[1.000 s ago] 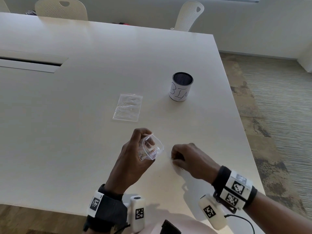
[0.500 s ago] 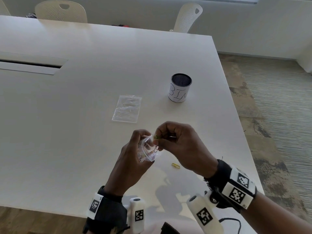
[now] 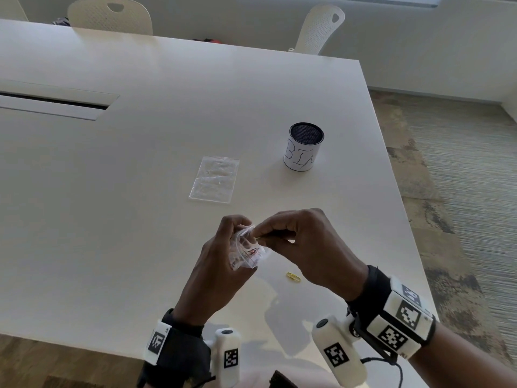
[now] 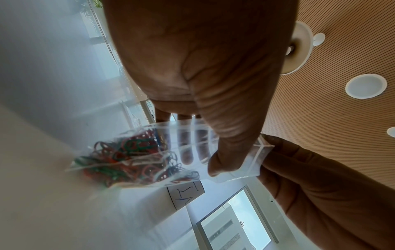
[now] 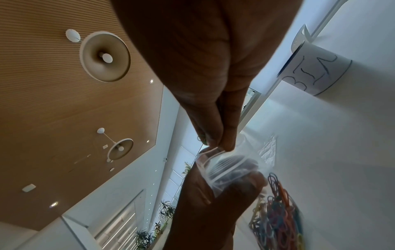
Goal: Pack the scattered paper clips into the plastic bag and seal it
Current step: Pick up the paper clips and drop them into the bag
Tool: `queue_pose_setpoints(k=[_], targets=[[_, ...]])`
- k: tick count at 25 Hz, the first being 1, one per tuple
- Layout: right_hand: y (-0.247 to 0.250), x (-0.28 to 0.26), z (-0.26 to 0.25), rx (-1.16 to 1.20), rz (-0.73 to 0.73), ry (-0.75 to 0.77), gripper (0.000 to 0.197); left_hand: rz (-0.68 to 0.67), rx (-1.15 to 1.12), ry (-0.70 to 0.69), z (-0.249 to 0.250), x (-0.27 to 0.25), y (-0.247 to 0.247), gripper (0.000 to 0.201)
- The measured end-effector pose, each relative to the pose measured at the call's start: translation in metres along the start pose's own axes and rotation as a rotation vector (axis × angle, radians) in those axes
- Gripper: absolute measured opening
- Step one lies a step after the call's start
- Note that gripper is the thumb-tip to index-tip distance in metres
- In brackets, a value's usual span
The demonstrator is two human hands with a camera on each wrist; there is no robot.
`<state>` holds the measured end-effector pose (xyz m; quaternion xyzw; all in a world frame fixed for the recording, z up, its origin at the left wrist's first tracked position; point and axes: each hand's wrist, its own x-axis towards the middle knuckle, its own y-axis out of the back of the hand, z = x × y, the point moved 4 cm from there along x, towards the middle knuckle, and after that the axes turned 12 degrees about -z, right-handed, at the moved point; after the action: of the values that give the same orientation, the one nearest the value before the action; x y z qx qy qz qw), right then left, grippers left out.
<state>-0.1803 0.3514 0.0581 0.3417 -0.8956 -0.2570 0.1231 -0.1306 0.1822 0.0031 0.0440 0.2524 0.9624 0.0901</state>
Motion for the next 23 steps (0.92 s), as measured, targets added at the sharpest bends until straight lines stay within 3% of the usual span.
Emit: queue_pose_setpoints(k=[6,10,12,16,23], targets=[[0.008,0.0,-0.002,-0.052,0.011,0.024,0.015,-0.014,-0.008,0.002,-0.001,0.004,-0.003,0.056],[0.024,-0.004,0.011,-0.112,0.103,-0.019,0.01,-0.009,-0.016,-0.019,-0.002,0.004,-0.003,0.053],[0.026,-0.011,0.031,-0.203,0.017,-0.145,0.006,-0.005,-0.025,-0.019,-0.004,0.004,-0.002,0.053],[-0.002,-0.032,0.067,-0.404,-0.304,-0.344,0.011,-0.007,-0.026,-0.011,-0.006,0.004,-0.003,0.056],[-0.02,-0.033,0.072,-0.498,-0.332,-0.42,0.011,-0.027,-0.021,-0.022,-0.005,0.007,-0.007,0.057]])
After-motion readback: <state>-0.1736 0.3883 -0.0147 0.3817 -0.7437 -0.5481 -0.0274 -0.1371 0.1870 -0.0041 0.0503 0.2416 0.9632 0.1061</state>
